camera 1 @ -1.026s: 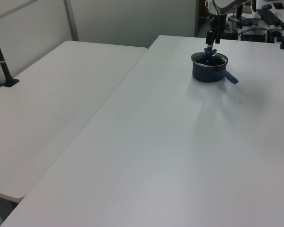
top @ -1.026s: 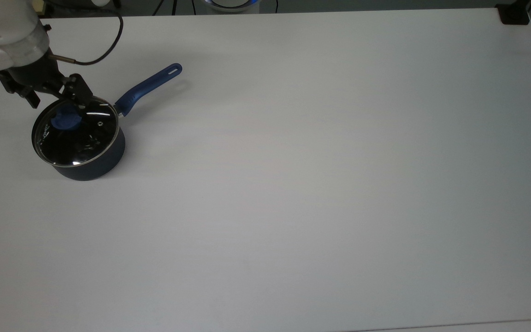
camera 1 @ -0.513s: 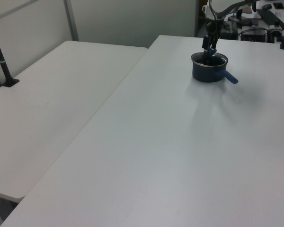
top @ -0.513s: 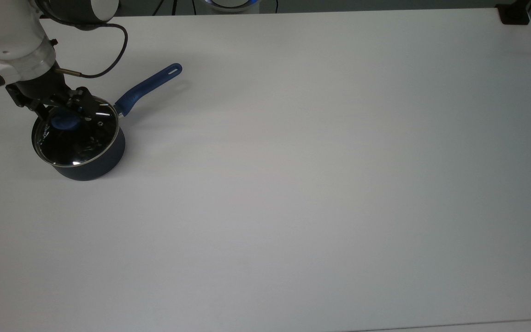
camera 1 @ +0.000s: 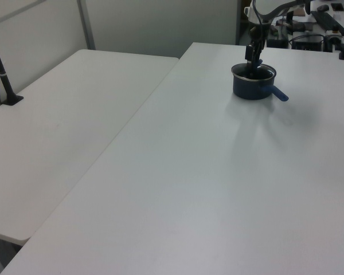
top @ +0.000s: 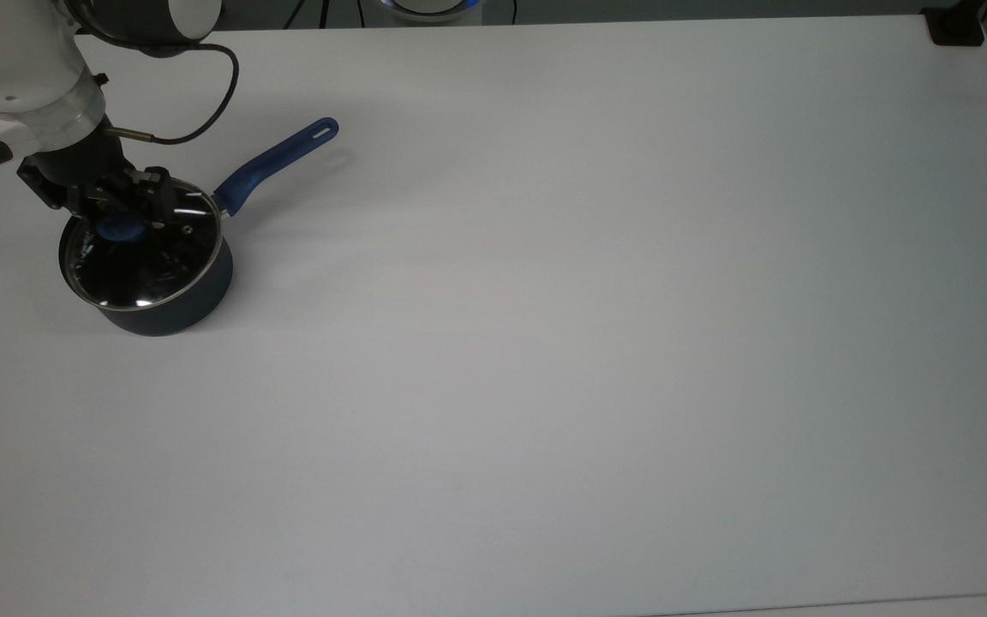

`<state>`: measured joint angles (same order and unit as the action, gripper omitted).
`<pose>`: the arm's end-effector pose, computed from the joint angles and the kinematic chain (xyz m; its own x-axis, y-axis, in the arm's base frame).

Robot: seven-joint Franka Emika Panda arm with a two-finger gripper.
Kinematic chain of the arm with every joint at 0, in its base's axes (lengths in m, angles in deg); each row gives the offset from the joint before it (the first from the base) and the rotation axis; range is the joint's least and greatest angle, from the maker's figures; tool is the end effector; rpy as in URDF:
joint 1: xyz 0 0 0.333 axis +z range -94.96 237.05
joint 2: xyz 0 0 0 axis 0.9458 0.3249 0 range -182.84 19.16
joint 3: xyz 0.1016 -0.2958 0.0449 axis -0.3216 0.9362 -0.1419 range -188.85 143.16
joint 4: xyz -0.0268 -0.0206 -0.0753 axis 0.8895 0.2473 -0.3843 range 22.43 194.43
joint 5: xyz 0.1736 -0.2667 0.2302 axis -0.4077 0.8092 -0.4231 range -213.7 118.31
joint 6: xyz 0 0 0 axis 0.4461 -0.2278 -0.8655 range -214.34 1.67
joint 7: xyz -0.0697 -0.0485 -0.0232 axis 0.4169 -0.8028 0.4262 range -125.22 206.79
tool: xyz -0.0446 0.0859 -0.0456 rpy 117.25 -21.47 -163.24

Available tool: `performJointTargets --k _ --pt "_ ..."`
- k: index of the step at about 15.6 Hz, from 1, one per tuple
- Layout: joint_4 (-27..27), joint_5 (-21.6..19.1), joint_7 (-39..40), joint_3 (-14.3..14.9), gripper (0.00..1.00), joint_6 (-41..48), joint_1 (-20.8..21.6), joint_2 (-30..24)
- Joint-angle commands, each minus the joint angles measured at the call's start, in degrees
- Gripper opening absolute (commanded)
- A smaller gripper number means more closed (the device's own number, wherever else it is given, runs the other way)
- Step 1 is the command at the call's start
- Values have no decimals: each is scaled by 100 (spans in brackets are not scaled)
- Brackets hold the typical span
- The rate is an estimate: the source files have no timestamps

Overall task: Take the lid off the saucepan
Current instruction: 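Lift the glass lid up off the saucepan rim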

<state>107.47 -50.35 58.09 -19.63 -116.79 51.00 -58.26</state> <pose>0.6322 -0.2634 0.4193 0.9893 -0.1169 0.0870 -0.1178 -0.9930 0.0060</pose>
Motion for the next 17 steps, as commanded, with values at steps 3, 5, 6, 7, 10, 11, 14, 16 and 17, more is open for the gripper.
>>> performJointTargets --k 3,5,6,7,10,11,14,16,17 --pt "-27 -156 142 13 51 74 18 -151" --pt "-45 -156 142 13 51 205 18 -248" --pt "-53 -156 142 13 51 275 27 -292" --pt "-54 -148 133 13 51 302 36 -345" --pt "-45 -95 107 -5 51 320 211 -485" --pt "-27 -86 106 -5 51 320 255 -529" --pt "25 -68 54 -5 51 337 483 -670" --pt "218 -60 36 -5 51 355 677 -880" --pt "289 -60 -16 -5 51 355 764 -960"
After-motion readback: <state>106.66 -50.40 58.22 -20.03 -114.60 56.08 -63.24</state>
